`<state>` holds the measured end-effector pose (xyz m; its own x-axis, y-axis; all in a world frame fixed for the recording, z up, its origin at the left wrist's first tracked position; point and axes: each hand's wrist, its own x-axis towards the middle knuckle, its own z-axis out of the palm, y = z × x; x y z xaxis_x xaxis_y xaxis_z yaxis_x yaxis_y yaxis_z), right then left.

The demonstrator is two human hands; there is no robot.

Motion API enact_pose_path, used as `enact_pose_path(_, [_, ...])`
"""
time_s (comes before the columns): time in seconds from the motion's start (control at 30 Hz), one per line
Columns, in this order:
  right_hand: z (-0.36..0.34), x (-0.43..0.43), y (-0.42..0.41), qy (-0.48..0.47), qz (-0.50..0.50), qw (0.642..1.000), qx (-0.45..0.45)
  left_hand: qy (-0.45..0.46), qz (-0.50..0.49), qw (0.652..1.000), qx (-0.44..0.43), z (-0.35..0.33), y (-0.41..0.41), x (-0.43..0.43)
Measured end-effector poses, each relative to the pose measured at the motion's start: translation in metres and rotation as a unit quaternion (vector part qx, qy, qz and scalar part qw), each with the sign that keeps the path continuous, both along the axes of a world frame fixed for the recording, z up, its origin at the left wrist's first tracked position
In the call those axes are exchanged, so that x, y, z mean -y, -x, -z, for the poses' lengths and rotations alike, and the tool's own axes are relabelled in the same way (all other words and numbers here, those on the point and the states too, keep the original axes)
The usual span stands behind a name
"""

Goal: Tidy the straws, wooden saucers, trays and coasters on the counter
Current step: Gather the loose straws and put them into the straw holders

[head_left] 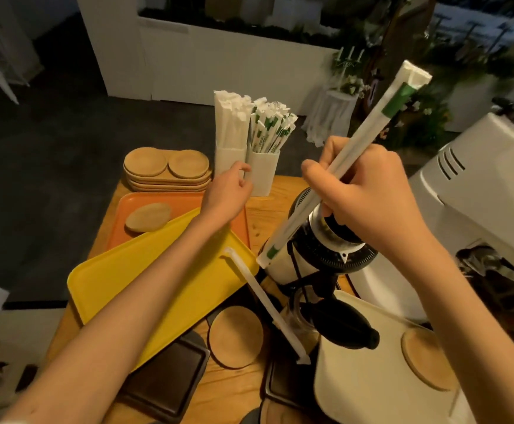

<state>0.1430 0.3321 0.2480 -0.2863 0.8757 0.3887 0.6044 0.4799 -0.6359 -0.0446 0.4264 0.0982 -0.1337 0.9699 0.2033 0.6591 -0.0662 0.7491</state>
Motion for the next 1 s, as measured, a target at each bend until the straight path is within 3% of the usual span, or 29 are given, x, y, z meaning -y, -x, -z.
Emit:
enact_pose_path(0.13, [-0.001, -0.004, -0.004, 0.038, -0.010, 0.999, -0.022, -0.003, 0.011, 0.995, -0.095, 0.007, -0.009, -0.043])
enact_pose_path(0.5, [0.001, -0.007, -0.005, 0.046, -0.039, 0.998, -0.032, 0.067, 0.010, 0.976, -0.209, 0.008, -0.018, -0.092])
enact_pose_path(0.8, [0.004, -0.005, -0.004, 0.037, -0.036, 0.998, -0.047, 0.124, 0.003, 0.982, -0.145, -0.007, -0.037, -0.087])
enact_pose_path(1.0, [0.005, -0.002, -0.004, 0.021, -0.042, 0.997, -0.061, 0.091, 0.028, 0.992, -0.081, -0.017, -0.043, -0.059])
